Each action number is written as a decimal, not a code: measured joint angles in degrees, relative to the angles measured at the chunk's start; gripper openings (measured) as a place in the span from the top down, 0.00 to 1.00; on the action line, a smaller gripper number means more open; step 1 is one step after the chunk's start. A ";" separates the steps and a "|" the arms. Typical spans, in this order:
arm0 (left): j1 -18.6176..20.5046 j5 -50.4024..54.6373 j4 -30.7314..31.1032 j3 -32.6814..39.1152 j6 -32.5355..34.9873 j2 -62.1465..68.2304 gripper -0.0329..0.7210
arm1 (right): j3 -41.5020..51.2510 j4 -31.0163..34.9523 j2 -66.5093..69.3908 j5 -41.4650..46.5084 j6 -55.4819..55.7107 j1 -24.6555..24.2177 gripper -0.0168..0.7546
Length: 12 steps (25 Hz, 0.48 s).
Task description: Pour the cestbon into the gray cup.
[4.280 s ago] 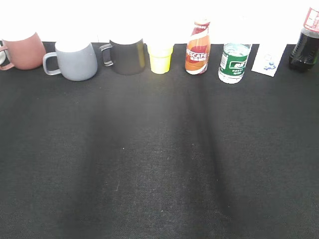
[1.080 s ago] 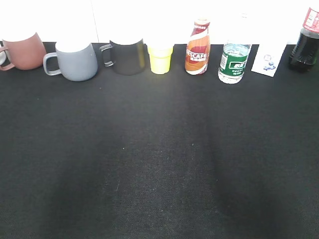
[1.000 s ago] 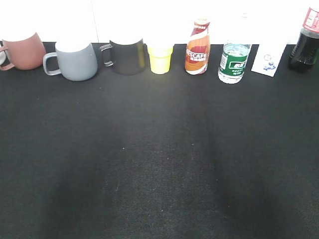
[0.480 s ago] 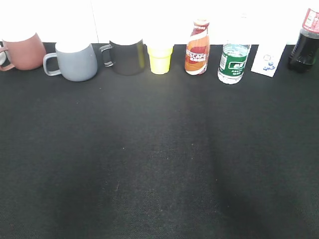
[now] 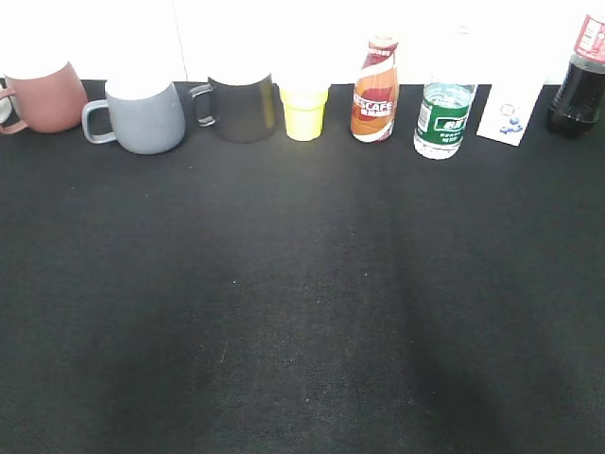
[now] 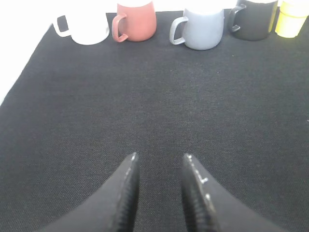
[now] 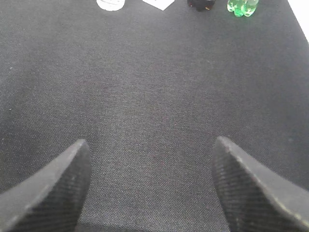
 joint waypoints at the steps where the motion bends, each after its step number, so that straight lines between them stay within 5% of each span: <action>1: 0.00 0.00 0.00 0.00 0.00 0.00 0.64 | 0.00 0.00 0.00 0.00 0.00 0.00 0.22; 12: 0.00 0.00 0.00 0.00 0.00 0.00 0.64 | 0.00 0.00 0.00 0.00 0.00 0.00 0.22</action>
